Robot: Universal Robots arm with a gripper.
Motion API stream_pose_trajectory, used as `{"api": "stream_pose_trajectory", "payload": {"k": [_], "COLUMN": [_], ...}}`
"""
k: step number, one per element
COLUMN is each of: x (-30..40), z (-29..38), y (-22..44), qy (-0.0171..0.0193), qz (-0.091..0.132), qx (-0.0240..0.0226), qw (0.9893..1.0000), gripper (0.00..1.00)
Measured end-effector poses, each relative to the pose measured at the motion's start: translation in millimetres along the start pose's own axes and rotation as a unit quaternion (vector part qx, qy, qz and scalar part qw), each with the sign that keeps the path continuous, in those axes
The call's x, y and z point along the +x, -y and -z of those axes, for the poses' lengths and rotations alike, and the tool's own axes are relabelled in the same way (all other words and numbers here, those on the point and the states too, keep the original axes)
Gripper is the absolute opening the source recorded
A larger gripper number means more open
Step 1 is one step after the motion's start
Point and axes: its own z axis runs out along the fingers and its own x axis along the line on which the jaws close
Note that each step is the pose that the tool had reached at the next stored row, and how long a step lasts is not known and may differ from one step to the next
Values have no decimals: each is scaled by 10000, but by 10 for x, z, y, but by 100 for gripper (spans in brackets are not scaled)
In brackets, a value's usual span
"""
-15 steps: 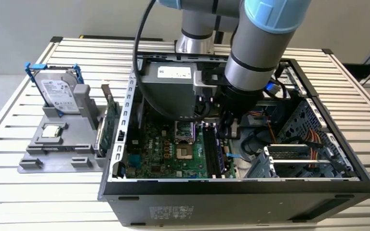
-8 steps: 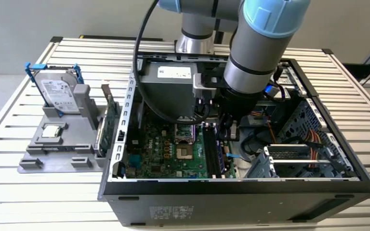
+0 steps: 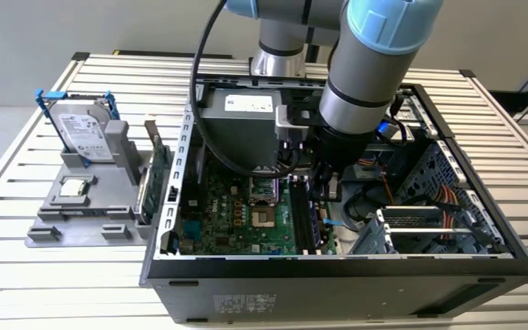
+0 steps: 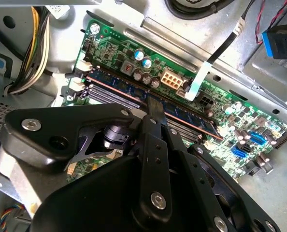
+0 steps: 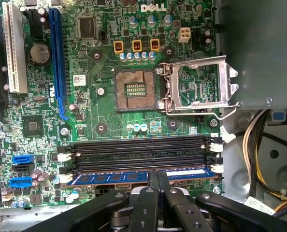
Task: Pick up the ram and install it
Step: 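Press down the ram until it locks into place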
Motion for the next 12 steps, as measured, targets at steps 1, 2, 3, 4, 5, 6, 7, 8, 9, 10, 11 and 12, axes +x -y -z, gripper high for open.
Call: {"api": "stream_pose_trajectory", "payload": {"k": [1, 2, 3, 4, 5, 6, 7, 8, 9, 10, 11, 12], "x": [0, 0, -1, -1, 0, 0, 0, 0, 0, 0, 1, 1], "z": [-2, -4, -7, -13, -18, -22, -31, -40, -49, -57, -62, -65], "y": [0, 0, 0, 1, 1, 1, 1, 1, 2, 2, 2, 2], "qy": [1, 1, 2, 2, 1, 1, 1, 0, 0, 0, -1, -2], "qz": [0, 0, 0, 0, 0, 0, 0, 0, 0, 0, 0, 0], "qx": [0, 0, 1, 1, 0, 0, 0, 0, 0, 0, 0, 0], "qw": [10000, 10000, 10000, 10000, 10000, 10000, 10000, 10000, 10000, 10000, 10000, 10000], "gripper": [0, 0, 0, 0, 0, 0, 0, 0, 0, 0, 0, 0]}}
